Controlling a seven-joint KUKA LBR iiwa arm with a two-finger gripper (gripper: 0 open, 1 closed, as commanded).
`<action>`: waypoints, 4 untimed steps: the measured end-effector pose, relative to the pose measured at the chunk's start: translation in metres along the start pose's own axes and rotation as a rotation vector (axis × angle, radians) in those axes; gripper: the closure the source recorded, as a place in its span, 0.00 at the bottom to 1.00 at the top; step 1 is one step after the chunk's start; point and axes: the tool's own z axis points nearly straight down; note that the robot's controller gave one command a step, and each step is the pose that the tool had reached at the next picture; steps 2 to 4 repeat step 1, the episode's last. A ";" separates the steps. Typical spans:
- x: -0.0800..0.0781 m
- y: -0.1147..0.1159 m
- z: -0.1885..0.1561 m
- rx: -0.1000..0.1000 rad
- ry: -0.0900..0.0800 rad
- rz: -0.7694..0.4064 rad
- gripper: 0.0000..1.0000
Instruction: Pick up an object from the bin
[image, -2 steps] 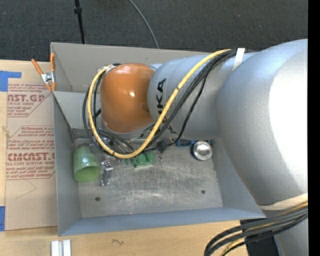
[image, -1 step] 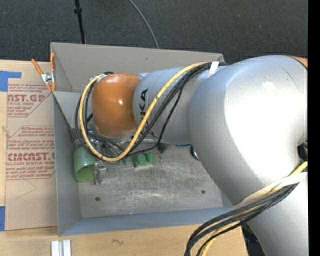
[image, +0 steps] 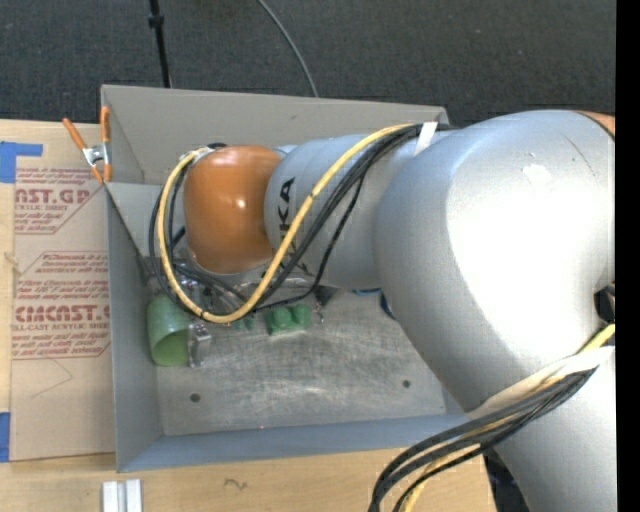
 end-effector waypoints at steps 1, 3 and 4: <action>0.002 -0.018 -0.181 -0.001 0.003 0.018 1.00; 0.002 -0.018 -0.181 -0.001 0.003 0.018 1.00; 0.002 -0.018 -0.181 -0.001 0.003 0.018 1.00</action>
Offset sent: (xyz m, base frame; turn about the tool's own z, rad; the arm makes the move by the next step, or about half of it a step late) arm -0.0018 -0.0191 0.1758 0.0178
